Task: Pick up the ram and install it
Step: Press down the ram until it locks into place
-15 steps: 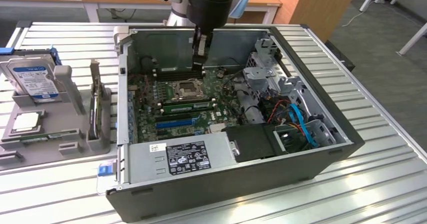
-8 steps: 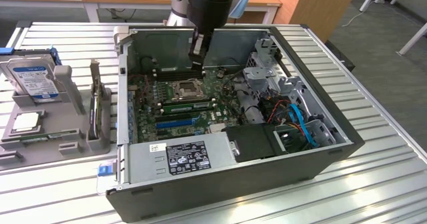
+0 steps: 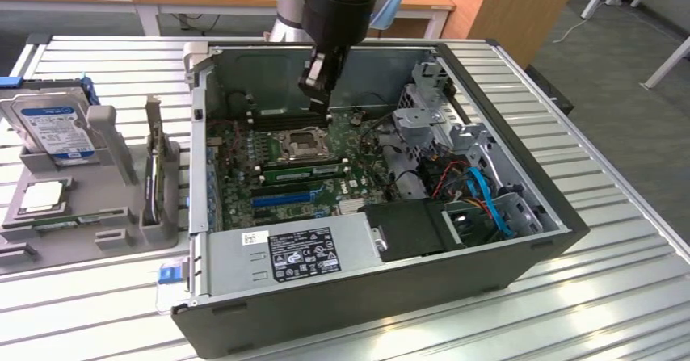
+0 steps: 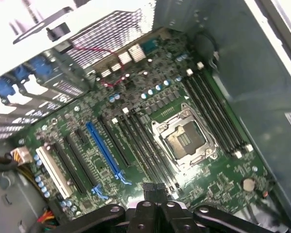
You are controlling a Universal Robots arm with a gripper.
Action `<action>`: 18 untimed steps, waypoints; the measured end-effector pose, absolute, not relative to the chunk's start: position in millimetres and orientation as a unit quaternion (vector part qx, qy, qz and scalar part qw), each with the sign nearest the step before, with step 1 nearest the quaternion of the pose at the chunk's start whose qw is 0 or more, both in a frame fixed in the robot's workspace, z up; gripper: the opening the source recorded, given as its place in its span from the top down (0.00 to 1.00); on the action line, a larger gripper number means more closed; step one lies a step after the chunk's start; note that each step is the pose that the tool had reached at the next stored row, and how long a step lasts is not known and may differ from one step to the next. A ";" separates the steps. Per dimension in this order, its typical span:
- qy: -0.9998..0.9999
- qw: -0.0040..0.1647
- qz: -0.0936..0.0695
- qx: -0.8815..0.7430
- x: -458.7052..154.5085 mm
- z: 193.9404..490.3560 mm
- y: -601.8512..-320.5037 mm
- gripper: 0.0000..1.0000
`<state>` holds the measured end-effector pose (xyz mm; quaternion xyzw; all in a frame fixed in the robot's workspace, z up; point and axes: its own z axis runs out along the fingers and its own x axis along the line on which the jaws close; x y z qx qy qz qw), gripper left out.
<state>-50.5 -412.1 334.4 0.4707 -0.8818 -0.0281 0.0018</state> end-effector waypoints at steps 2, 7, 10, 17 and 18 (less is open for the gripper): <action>-0.890 0.001 -0.028 0.455 -50.5 334.4 -412.1 0.90; -0.910 0.000 -0.028 0.414 -50.5 334.4 -412.1 0.90; -0.921 -0.001 -0.028 0.390 -50.5 334.4 -412.1 0.90; -0.943 -0.002 -0.028 0.330 -50.5 334.4 -412.1 0.90; -0.947 -0.003 -0.028 0.321 -50.5 334.4 -412.1 0.90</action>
